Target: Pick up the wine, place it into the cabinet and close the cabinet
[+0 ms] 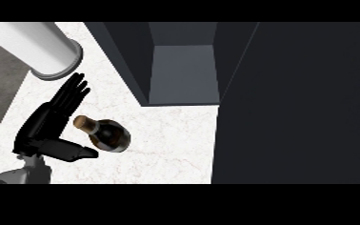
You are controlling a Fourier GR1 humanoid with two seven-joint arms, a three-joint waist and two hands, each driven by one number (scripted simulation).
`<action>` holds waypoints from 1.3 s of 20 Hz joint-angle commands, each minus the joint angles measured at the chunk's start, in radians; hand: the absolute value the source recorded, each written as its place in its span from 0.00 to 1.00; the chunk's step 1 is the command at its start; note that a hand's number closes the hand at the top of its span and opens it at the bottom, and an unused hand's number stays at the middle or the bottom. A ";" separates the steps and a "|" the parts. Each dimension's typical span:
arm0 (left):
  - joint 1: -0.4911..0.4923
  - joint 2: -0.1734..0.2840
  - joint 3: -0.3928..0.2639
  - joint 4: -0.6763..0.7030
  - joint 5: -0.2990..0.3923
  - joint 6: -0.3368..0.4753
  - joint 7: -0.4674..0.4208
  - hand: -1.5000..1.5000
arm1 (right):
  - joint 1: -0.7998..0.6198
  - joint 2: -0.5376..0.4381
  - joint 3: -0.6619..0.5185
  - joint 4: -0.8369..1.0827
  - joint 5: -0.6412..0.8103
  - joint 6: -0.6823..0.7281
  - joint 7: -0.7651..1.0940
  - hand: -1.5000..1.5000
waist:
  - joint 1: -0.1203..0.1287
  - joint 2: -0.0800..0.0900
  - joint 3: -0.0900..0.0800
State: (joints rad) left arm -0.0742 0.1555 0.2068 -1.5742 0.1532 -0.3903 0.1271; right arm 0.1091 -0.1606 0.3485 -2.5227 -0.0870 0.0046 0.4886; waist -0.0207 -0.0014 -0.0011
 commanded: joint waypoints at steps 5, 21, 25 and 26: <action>-0.032 0.047 0.025 0.238 -0.061 -0.046 -0.165 0.00 | 0.066 -0.024 -0.014 -0.247 -0.062 -0.010 0.095 0.00 | -0.002 0.001 0.000; -0.083 -0.013 -0.040 0.526 -0.170 -0.026 -0.373 0.00 | 0.133 -0.046 -0.007 -0.296 -0.069 0.012 0.076 0.00 | -0.010 -0.002 0.000; -0.091 -0.002 -0.053 0.595 -0.196 -0.047 -0.445 0.00 | 0.080 -0.042 -0.055 -0.239 -0.107 0.018 0.070 0.00 | 0.003 0.001 0.000; -0.066 0.025 -0.031 0.586 -0.168 -0.078 -0.441 0.00 | 0.128 -0.060 -0.081 -0.261 -0.122 0.041 0.036 0.00 | 0.001 -0.001 0.001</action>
State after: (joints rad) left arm -0.1442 0.1670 0.1692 -1.0368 -0.0168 -0.4449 -0.2753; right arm 0.1524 -0.1839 0.3168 -2.5264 -0.0924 0.0315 0.4489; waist -0.0193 -0.0018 -0.0007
